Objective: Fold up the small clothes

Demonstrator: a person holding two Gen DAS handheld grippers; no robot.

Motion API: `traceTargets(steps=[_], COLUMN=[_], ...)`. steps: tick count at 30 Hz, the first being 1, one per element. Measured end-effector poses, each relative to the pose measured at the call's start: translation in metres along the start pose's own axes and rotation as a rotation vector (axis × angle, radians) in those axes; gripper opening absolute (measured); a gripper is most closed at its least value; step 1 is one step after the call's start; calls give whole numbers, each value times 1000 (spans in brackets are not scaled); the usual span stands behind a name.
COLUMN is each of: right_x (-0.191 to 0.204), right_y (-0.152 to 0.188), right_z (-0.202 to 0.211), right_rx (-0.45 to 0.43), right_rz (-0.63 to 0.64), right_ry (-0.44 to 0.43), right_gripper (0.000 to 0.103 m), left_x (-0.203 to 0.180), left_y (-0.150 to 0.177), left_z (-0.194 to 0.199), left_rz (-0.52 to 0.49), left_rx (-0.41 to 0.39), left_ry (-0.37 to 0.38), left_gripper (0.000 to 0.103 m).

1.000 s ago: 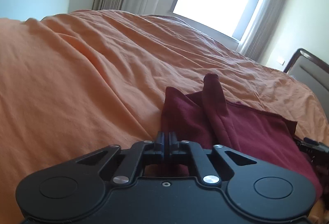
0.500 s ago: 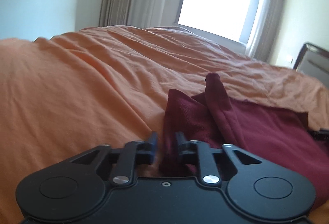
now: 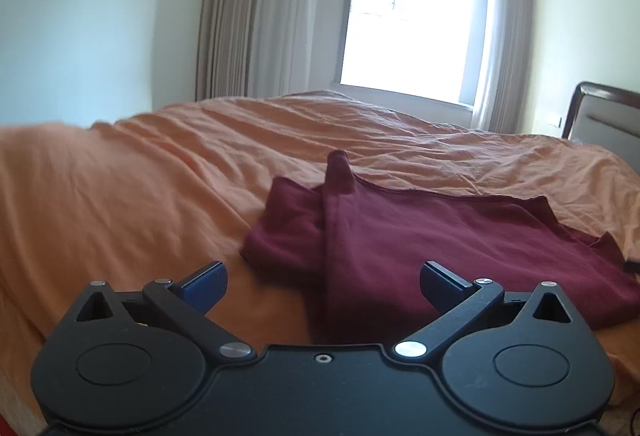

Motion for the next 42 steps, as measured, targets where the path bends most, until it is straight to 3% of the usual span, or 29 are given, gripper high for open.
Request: traceTargets(steps=[5,9,13,15,18,23,29,34,37,42], right_x=[9,14,19,22,32,71,126,172,193,191], right_y=[2,-2,1,-1,-13,-38,-58,-48,-23,1], right_z=[11,14,19,29,36,20,-12,-31,-43,-38], right_rx=[-18,0,-5,-57,-115,-122,-105,-85,-44,-133], right_rz=[27,29,33,12,10,103,100,259,398,357], right_ry=[43,60,84,104,76,-7,-186,-225,-187,-166], right_gripper=[103,103,103,103,103,103,103,103,103,103], left_x=[-5,-2,-3,-5,-8,-11,-11,-6,-3,-2], left_y=[17,23,24,24,23,23,24,23,22,26], left_z=[6,3,-1,-1,-5,-14,-22,-24,-22,-16], left_rz=[136,212,231,226,217,211,221,268,323,432], left_rx=[38,93,147,145,157,172,179,189,178,123], left_ry=[24,-3,-42,-31,-21,3,13,29,57,131], left_gripper=[102,102,102,102,102,102,102,102,102,102])
Point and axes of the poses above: each gripper's, at about its wrist camera, not at the fingertips, and z roughly against the way its jaws point, x to its left, y to its underside, the point moved 2 cm from there along -z, roughly the way its jaws point, and after that the axes turned 2 degrees about x, right-handed, at the moved point
